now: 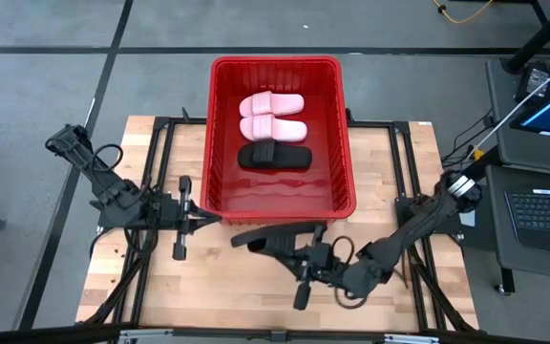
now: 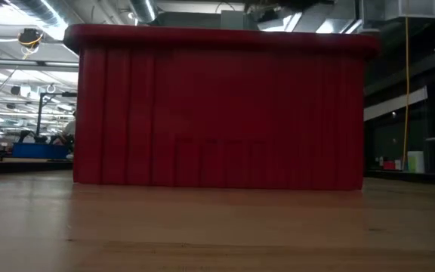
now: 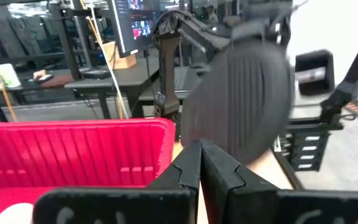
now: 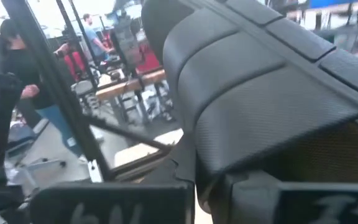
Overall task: Pick and place slides into bin
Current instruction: Put the black slide into the bin
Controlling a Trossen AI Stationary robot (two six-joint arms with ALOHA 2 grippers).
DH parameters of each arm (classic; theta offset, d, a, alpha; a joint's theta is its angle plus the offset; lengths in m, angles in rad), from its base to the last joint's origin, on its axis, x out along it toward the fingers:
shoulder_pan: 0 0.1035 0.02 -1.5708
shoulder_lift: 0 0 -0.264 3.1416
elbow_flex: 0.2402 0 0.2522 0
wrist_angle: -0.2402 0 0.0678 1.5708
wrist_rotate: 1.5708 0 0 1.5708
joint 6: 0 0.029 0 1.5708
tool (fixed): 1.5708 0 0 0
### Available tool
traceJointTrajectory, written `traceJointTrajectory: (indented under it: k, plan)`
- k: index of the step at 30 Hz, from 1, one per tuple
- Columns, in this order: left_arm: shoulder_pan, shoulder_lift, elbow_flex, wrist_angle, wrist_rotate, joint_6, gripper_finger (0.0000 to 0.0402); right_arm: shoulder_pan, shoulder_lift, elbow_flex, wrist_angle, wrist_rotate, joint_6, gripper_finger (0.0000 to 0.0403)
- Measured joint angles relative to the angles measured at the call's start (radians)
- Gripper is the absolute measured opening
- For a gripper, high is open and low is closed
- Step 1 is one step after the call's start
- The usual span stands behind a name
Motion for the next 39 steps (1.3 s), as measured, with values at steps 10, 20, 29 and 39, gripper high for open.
traceJointTrajectory:
  k: [10,20,29,39]
  plan:
    - [0.000,-0.023,0.000,-0.011,-0.012,0.102,0.0002,-0.039,-0.142,0.000,0.005,0.084,-0.188,0.0017]
    - [0.002,-0.059,0.000,-0.013,-0.013,0.154,0.0002,-0.207,-0.281,0.009,-0.226,-0.134,-0.295,0.0017]
    - [0.002,-0.106,0.000,-0.016,-0.180,0.178,0.0002,-0.472,-0.282,0.245,-0.863,-0.488,-0.027,0.0017]
    - [0.002,-0.123,0.000,-0.019,-0.287,0.173,0.0002,-0.718,-0.285,0.379,-1.101,-0.920,0.129,0.0017]
